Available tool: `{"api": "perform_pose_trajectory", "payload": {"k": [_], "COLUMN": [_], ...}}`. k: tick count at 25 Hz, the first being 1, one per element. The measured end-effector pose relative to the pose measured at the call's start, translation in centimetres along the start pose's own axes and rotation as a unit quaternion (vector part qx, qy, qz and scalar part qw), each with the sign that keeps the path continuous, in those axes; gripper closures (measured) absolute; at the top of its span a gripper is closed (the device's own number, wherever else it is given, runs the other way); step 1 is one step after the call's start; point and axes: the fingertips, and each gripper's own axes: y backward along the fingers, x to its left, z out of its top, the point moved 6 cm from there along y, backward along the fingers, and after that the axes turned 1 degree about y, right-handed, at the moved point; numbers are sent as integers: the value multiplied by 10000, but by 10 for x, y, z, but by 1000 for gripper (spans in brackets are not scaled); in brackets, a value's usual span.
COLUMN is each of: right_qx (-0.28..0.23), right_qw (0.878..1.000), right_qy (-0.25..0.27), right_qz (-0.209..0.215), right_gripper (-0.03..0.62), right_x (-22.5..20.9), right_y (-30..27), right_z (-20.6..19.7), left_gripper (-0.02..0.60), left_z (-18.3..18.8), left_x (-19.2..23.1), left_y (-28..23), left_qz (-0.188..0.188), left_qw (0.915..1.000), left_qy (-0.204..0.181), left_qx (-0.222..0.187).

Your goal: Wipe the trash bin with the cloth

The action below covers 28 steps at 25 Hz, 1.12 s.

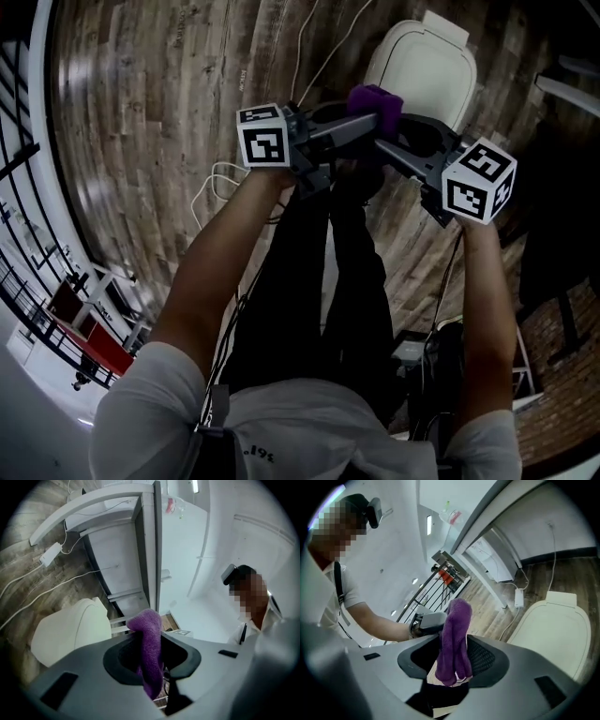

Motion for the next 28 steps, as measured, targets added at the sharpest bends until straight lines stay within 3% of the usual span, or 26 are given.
{"api": "perform_pose_trajectory", "payload": {"k": [4,6,8,11,13,18,21,25,28], "right_qx": [-187,57,769,1965,2336,2588,2586,2327,2445], "right_qw": [9966,9892,9670,9094,8874,8703,8739,8870,8781], "right_qy": [-292,-110,598,1877,2268,2723,2913,3002,3347], "right_qz": [-751,-1464,-2354,-3150,-3263,-3186,-2907,-2626,-2392], "right_gripper": [408,408,410,448,459,465,481,514,522], "right_x": [-35,-59,-83,-113,-130,-155,-159,-158,-157], "right_y": [-3,0,6,3,-4,-17,-19,-17,-18], "right_z": [7,9,10,12,15,15,11,8,5], "left_gripper": [495,495,495,495,495,495,494,494,494], "left_z": [33,52,70,92,106,115,109,113,118], "left_x": [32,52,76,115,139,189,213,236,245], "left_y": [7,14,18,17,10,-20,-41,-64,-81], "left_qz": [485,986,1618,2312,2510,2601,2549,2455,2418], "left_qw": [9985,9938,9815,9569,9441,9297,9248,9267,9277], "left_qy": [-163,-509,-1003,-1570,-1858,-2132,-2201,-2220,-2271], "left_qx": [-174,-102,208,792,1055,1502,1773,1777,1712]}}
